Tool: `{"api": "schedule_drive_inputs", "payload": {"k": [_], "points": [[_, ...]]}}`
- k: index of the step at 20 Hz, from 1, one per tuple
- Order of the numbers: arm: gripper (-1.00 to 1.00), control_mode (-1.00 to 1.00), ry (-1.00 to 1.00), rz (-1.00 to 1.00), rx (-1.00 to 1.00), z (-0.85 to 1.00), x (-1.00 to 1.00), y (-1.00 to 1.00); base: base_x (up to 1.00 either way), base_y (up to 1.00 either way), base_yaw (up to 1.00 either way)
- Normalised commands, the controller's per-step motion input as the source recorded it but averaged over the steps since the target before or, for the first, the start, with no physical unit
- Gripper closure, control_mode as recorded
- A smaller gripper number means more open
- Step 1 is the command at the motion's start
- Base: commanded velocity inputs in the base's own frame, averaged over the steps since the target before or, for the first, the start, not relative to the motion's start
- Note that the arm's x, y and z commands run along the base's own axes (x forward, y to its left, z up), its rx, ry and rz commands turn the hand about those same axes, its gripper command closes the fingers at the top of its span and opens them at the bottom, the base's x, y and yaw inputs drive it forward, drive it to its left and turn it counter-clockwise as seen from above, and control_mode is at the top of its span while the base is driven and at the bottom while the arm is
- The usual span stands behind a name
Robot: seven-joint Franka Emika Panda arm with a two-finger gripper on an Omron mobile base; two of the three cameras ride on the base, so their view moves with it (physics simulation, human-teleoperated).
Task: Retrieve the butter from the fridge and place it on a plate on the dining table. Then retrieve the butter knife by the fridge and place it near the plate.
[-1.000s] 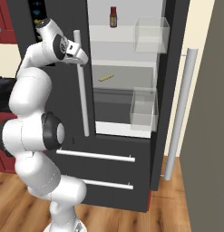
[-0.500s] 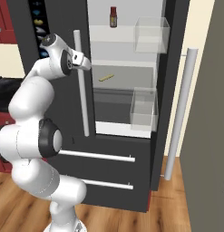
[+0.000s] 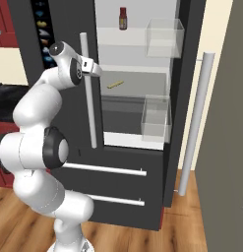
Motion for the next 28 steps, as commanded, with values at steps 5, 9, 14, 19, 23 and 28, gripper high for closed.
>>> {"api": "schedule_drive_inputs", "payload": {"k": [5,9,14,19,23,28], "points": [[-1.0,-1.0,-0.02,0.0,-0.02,-0.04,0.2,-0.02,0.0,0.0,0.0],[-1.0,-1.0,0.0,0.0,0.0,0.0,0.05,0.0,0.0,0.0,0.0],[1.0,-1.0,0.0,0.0,0.0,0.0,0.0,0.0,0.0,0.0,0.0],[1.0,-1.0,0.0,0.0,0.0,0.0,0.0,0.02,0.0,0.0,0.0],[1.0,-1.0,0.0,-0.01,0.0,0.0,-0.11,0.18,0.0,0.0,0.0],[1.0,-1.0,0.0,-0.11,0.0,0.0,-0.68,0.1,0.0,0.0,0.0]]}}
